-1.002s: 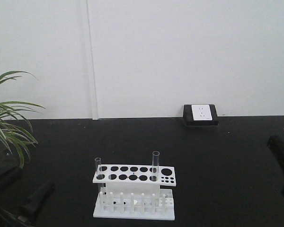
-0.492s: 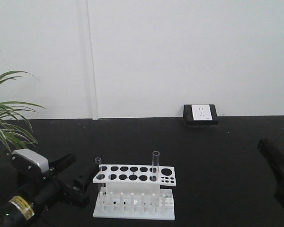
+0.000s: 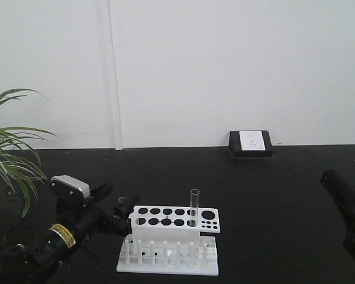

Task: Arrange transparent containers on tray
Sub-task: 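Grasp the clear tube at the rack's end with the left gripper and lift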

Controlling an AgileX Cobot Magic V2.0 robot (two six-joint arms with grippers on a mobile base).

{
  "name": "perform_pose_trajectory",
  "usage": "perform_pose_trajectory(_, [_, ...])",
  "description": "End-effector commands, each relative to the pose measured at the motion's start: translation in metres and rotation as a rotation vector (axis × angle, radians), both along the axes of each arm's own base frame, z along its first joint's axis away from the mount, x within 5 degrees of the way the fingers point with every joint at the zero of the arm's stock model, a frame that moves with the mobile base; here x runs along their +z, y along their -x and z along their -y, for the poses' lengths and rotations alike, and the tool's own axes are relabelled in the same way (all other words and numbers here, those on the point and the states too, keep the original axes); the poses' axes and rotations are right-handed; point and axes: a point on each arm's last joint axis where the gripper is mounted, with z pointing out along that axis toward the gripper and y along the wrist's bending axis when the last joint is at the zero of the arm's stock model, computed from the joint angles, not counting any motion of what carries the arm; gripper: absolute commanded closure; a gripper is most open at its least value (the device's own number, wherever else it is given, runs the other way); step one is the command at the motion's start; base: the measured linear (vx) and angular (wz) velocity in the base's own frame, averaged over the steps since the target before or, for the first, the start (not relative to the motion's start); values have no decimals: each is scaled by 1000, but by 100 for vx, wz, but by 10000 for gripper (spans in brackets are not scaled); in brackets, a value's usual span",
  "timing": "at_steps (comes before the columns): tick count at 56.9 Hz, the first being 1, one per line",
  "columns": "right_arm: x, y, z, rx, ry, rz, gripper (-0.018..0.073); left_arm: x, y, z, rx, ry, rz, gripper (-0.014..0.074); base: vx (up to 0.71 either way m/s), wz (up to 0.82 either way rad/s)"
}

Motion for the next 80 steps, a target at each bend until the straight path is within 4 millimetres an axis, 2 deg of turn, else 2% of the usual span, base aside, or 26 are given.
perform_pose_trajectory(1, [17,3,-3,36,-23,98,-33,32,-9,4,-7,64,124,10,0,0])
perform_pose_trajectory(11, [17,3,-3,36,-23,98,-33,20,-16,9,-39,26,110,30,0,0])
perform_pose_trajectory(18, [17,3,-3,36,-23,98,-33,16,-17,9,-33,18,90,97,0,0])
perform_pose_trajectory(26, [17,3,-3,36,-24,98,-33,15,-17,9,-33,16,88,242,0,0])
perform_pose_trajectory(39, [17,3,-3,36,-24,98,-33,16,-17,9,-36,24,102,601,0,0])
perform_pose_trajectory(46, [17,3,-3,35,-24,97,-33,23,-16,9,-39,36,121,604,0,0])
perform_pose_trajectory(51, [17,3,-2,31,-22,91,-33,41,-13,8,-37,48,147,603,0,0])
perform_pose_trajectory(55, [16,3,-2,31,-22,91,-33,62,-10,6,-30,56,175,601,0,0])
perform_pose_trajectory(59, [16,3,-2,31,-22,91,-33,89,-6,4,-16,63,195,601,0,0])
perform_pose_trajectory(65, [16,3,-2,31,-22,91,-33,141,6,-1,6,74,245,600,0,0])
perform_pose_trajectory(74, [14,1,-4,44,13,81,-33,224,41,-10,43,24,367,600,0,0])
perform_pose_trajectory(80, [5,-6,-11,87,50,42,-33,260,69,-18,81,-37,400,600,0,0])
